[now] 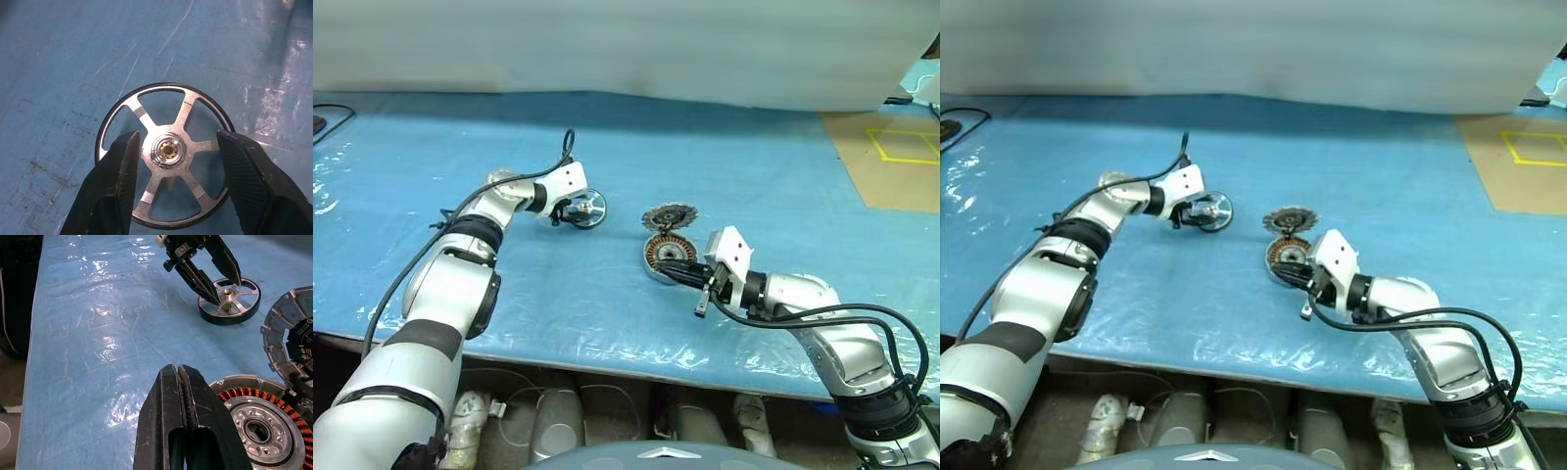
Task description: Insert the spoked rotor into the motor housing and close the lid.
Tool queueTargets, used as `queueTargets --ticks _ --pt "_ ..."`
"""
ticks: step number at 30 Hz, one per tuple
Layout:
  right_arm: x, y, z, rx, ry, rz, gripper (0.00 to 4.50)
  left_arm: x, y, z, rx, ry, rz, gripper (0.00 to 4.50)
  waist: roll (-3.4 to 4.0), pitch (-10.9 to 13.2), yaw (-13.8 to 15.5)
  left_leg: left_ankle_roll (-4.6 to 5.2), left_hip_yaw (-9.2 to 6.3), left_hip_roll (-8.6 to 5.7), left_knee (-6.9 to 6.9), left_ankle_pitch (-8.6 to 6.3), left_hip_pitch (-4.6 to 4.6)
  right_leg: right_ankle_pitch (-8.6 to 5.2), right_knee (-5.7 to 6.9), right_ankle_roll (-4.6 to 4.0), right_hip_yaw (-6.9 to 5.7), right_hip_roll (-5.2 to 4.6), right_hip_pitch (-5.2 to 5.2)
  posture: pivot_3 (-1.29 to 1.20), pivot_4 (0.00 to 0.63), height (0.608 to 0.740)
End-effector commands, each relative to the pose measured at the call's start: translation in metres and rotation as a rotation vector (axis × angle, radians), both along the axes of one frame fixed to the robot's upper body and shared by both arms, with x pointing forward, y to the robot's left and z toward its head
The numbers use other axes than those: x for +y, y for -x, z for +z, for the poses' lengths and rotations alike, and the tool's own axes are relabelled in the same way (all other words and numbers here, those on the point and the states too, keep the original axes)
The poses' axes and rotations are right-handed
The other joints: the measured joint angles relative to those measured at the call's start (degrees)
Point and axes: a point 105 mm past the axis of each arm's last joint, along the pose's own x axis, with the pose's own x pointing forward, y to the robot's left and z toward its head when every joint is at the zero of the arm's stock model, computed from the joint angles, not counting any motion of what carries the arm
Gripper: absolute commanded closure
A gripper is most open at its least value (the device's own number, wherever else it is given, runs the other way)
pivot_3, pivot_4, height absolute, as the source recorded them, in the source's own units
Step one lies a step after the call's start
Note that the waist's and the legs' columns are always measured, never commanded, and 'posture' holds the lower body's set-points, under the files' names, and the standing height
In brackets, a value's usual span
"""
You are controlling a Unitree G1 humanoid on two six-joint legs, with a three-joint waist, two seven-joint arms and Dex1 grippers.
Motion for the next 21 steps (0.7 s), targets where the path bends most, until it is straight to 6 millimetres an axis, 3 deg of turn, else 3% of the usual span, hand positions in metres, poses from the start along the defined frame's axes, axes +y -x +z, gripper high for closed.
queueTargets --ticks 1,11,21 --pt "0.001 0.004 0.009 -0.050 -0.005 0.008 4.49 -0.004 -0.008 0.012 -0.079 -0.051 0.001 1.87 0.00 0.00 0.15 0.00 0.00 0.00 0.01 0.00 0.00 0.00 0.00 0.00 0.00 0.00 0.00 0.00 0.150 0.740" --pt "0.005 0.005 0.012 -0.058 0.002 -0.014 4.49 -0.005 -0.012 0.007 -0.129 -0.141 0.012 1.87 -0.01 0.01 0.23 0.00 -0.04 0.00 0.10 0.00 -0.02 0.02 0.01 0.03 -0.02 -0.01 0.04 0.00 0.150 0.740" --pt "0.004 0.005 0.009 -0.046 0.015 -0.029 4.49 0.001 -0.017 0.028 -0.166 -0.144 0.025 1.87 -0.04 0.03 0.24 0.00 -0.05 0.01 0.12 0.00 -0.04 0.03 0.01 0.04 -0.02 0.00 0.03 0.00 0.150 0.740"
